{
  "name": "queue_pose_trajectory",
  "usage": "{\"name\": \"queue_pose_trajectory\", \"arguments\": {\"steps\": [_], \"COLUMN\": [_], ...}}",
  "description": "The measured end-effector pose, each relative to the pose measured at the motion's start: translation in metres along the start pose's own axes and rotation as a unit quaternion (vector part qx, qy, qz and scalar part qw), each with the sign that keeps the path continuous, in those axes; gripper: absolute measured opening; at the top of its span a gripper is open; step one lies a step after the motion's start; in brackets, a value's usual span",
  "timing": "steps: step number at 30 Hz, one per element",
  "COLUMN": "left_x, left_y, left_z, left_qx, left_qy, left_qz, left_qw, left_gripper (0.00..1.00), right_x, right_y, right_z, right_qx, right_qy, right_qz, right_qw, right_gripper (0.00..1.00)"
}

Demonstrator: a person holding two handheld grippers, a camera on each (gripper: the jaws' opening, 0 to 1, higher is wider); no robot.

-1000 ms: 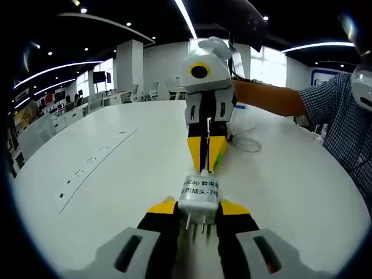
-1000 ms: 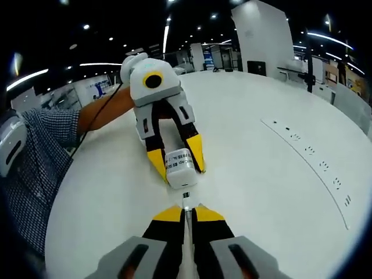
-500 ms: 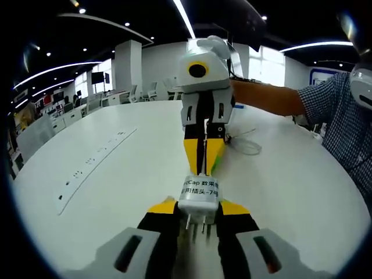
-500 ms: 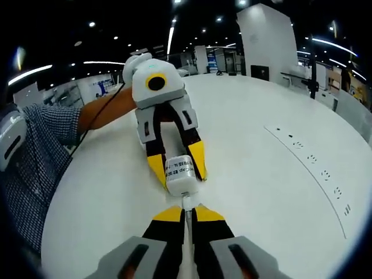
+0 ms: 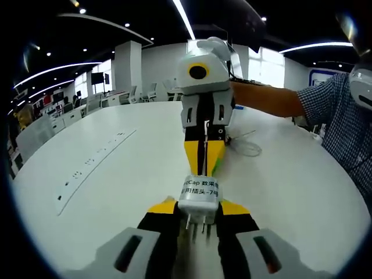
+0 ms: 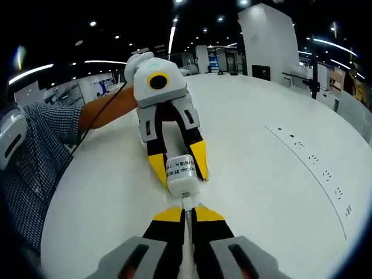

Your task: Plug the desk Type‑C cable into the charger adapter.

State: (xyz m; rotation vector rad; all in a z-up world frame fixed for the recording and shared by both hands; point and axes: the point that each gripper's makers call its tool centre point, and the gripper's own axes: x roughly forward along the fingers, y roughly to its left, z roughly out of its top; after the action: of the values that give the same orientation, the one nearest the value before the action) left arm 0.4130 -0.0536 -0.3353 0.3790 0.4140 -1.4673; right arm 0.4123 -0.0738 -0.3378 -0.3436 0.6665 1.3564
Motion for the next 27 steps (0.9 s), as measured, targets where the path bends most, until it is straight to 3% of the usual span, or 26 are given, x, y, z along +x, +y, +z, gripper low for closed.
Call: {"name": "queue_pose_trajectory", "arguments": {"steps": [17,23,27], "left_x": [0.0,0.001,0.001], "left_y": [0.002,0.003,0.007], "left_z": [0.0,0.001,0.0], "left_qx": [-0.001,-0.002,-0.003], "left_qy": [0.003,0.001,-0.003], "left_qz": [0.0,0.001,0.001], "left_qw": [1.0,1.0,1.0], "left_gripper": [0.25,0.25,0.25], "right_x": [-0.001,-0.007,-0.011], "right_y": [-0.013,-0.015,-0.014], "right_z": [-0.003,-0.004,-0.012], "right_qx": [0.015,-0.094,-0.13], "right_qy": [0.0,-0.001,0.013], "right_qz": [-0.003,-0.026,-0.033], "right_qw": [0.9999,0.9953,0.9909], "right_gripper": [0.06,0.08,0.08]}}
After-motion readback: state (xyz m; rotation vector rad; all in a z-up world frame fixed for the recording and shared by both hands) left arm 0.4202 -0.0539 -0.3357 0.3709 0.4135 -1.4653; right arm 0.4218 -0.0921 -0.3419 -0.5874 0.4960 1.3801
